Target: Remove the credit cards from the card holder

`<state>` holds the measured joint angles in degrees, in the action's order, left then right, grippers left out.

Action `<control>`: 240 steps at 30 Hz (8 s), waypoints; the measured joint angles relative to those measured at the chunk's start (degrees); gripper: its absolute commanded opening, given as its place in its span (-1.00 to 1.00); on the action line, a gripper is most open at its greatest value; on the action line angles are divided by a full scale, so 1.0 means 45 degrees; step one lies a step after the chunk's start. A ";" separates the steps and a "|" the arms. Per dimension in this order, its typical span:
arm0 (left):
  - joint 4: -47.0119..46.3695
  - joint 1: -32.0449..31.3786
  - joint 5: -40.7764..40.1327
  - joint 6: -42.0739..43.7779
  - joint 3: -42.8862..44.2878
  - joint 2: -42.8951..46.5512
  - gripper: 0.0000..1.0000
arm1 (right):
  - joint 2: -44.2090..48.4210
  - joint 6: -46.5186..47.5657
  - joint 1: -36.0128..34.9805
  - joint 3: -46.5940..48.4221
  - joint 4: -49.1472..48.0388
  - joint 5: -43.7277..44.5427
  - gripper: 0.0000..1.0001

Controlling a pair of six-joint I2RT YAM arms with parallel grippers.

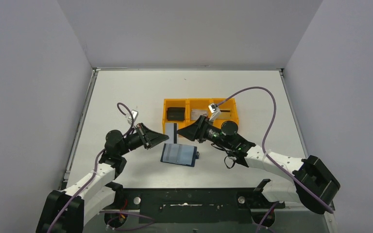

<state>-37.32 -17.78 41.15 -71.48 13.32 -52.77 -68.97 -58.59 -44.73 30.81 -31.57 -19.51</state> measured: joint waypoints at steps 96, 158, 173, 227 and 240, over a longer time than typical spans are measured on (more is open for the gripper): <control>0.7325 -0.0461 -0.1807 0.4891 0.2608 0.3609 0.78 | 0.1273 0.2856 -0.1219 0.0369 0.1229 0.1617 -1.00; 1.4149 -0.0345 -0.9170 1.0851 0.5187 0.4007 0.86 | -0.8106 2.1396 0.1073 0.7849 0.8864 0.6343 -0.97; 1.4144 -0.0287 -0.9165 1.0851 0.5187 0.4022 0.86 | -0.9466 2.2595 0.1321 0.9204 0.9253 0.6266 -0.47; 1.4644 -0.0277 -1.1885 0.9704 0.5085 0.6241 0.88 | -1.0346 -0.1647 -0.5251 1.1375 1.4979 1.0817 0.19; 1.4639 -0.0277 -1.1895 0.9690 0.5017 0.6241 0.88 | -1.0457 -0.2293 -0.5251 1.1030 1.4746 1.0778 -0.12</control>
<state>28.56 -19.03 -12.38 -27.88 35.90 -24.69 -116.03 -68.90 -68.36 80.44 34.79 28.99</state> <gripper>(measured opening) 0.939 0.487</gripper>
